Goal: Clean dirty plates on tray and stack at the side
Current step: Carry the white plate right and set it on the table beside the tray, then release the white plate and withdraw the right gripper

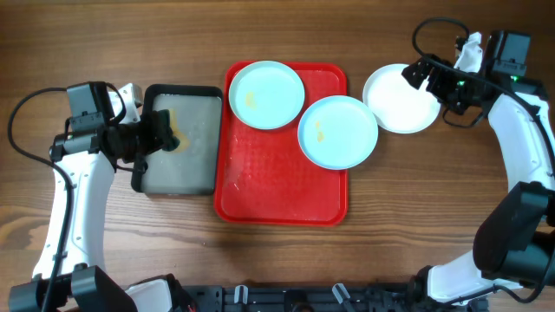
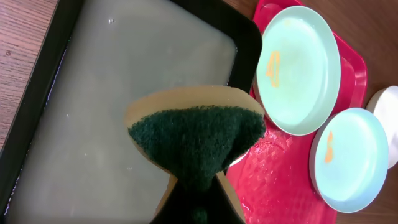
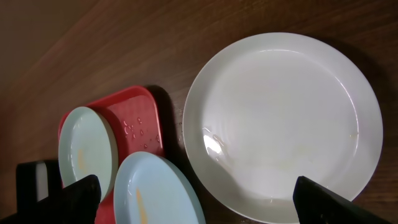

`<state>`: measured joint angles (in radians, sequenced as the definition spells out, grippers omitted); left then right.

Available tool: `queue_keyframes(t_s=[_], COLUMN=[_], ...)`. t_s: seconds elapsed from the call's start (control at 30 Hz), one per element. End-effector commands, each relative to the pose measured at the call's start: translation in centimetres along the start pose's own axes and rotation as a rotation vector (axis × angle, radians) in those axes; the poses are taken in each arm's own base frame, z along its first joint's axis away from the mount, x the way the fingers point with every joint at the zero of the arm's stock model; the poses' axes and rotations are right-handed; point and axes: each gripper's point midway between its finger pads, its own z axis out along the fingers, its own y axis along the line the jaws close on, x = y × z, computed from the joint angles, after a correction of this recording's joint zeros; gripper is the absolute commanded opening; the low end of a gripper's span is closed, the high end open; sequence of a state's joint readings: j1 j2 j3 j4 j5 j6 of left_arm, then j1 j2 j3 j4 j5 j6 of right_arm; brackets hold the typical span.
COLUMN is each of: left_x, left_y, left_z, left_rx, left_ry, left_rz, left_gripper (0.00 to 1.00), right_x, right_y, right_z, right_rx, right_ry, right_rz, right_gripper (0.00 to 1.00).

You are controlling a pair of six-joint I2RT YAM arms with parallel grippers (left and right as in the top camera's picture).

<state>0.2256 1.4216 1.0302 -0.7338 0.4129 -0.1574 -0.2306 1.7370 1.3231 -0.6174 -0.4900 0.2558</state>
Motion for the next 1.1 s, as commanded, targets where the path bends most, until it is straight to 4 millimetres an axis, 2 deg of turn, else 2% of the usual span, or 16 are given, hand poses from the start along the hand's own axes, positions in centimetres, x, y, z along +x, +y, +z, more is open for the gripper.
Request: queue_keyframes(t_s=[0.0,0.83,0.97,1.07], left_x=[-0.6,-0.5,-0.3,-0.2], left_y=[-0.2,-0.2,-1.4,-1.6], left_z=[-0.3,-0.3,-0.3,-0.3], left_rx=[0.002,0.001,0.074,0.085], left_ry=[-0.018,-0.013,-0.004,-0.001], left_rz=[0.031,0.03,0.107,0.109], left_gripper=[0.04,0.04,0.04,0.04], right_x=[-0.4,-0.4,-0.5,-0.6], right_y=[0.3,0.3,0.3,0.4], right_z=[-0.1,-0.1,-0.1,-0.1], right_rx=[-0.004,-0.004,-0.005,-0.006], right_ry=[-0.01,-0.011,-0.013,-0.016], right_rz=[-0.02,-0.021,-0.022,-0.012], right_gripper=[1.0,1.0,0.99,1.0])
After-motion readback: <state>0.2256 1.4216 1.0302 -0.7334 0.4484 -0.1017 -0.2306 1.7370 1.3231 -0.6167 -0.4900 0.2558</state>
